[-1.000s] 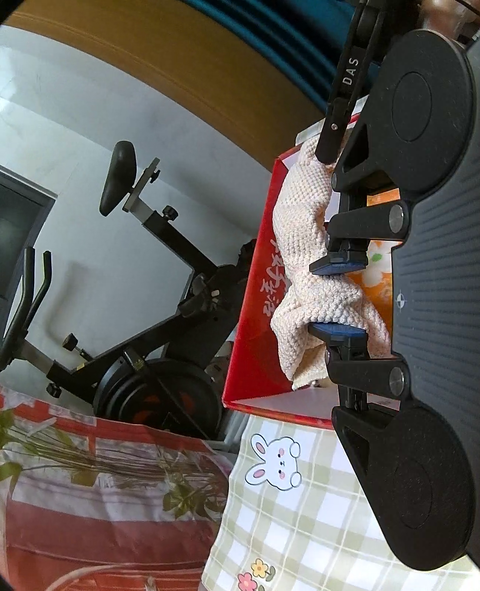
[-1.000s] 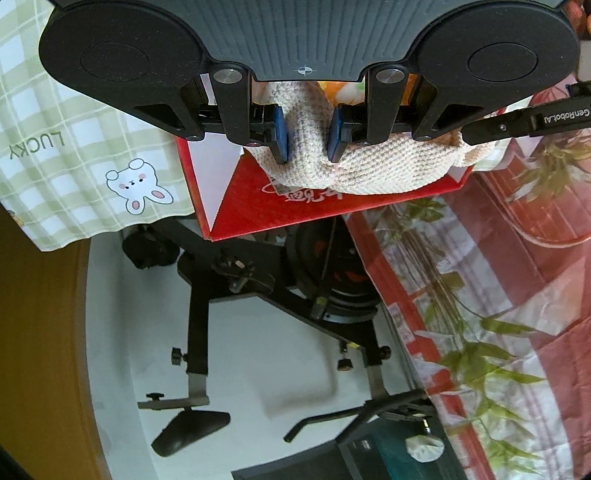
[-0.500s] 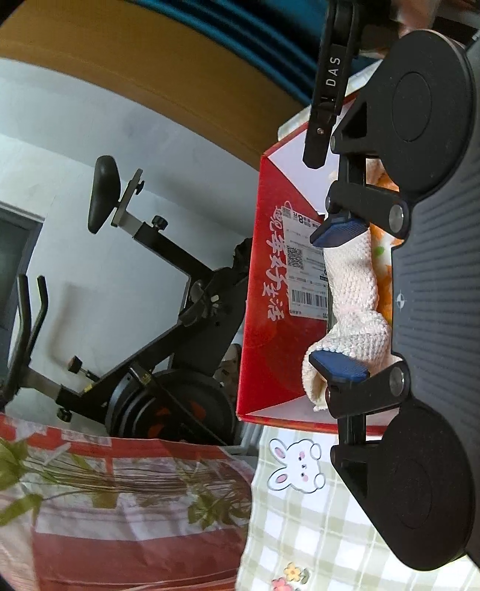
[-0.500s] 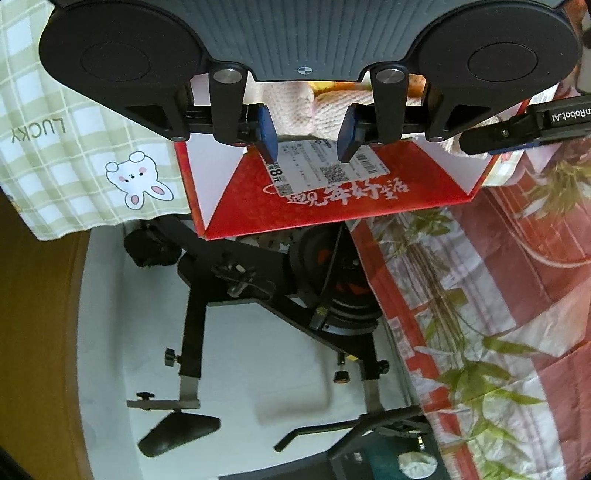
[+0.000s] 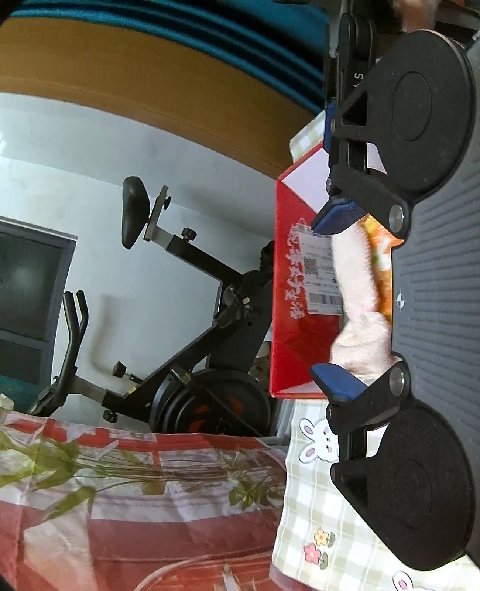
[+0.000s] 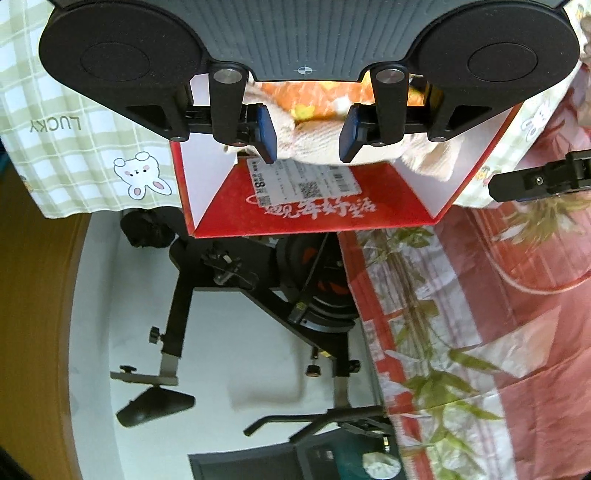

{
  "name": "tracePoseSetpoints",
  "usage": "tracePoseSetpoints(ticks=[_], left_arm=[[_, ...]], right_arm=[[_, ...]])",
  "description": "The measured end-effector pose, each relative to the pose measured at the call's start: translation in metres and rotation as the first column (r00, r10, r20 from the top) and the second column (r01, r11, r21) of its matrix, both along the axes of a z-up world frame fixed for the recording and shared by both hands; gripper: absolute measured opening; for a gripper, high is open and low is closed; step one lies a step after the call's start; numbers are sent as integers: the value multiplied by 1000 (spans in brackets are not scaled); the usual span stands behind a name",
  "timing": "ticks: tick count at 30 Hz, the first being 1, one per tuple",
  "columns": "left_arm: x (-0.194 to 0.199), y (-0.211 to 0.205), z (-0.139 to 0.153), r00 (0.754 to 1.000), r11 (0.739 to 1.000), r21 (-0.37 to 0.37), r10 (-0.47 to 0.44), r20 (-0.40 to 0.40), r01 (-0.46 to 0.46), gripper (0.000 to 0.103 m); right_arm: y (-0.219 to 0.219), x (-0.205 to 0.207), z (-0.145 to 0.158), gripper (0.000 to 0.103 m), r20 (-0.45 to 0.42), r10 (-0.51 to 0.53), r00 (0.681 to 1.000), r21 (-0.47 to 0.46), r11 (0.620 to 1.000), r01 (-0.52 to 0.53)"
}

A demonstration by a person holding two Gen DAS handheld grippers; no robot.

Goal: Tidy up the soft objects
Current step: 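Move both tools back down to the green mesh bag on the table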

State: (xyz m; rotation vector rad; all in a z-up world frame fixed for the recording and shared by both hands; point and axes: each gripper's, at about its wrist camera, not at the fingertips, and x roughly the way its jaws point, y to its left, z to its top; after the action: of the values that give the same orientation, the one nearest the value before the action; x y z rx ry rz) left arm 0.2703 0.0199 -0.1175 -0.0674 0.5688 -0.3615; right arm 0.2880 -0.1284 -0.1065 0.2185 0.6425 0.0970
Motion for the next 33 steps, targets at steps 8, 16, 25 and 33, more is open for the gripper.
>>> tracePoseSetpoints(ticks=[8, 16, 25, 33], left_arm=[[-48, 13, -10, 999, 1000, 15, 21, -27, -21, 78], [-90, 20, -27, 999, 999, 46, 5, -39, -3, 77], [-125, 21, -64, 989, 1000, 4, -21, -145, 21, 75], [-160, 17, -101, 956, 996, -60, -87, -281, 73, 62]], right_arm=[[16, -53, 4, 35, 69, 83, 994, -48, 996, -79], [27, -98, -4, 35, 133, 138, 981, -69, 989, -130], [38, -143, -36, 35, 114, 180, 977, -15, 984, -179], [48, -182, -72, 35, -28, 231, 973, 17, 973, -231]])
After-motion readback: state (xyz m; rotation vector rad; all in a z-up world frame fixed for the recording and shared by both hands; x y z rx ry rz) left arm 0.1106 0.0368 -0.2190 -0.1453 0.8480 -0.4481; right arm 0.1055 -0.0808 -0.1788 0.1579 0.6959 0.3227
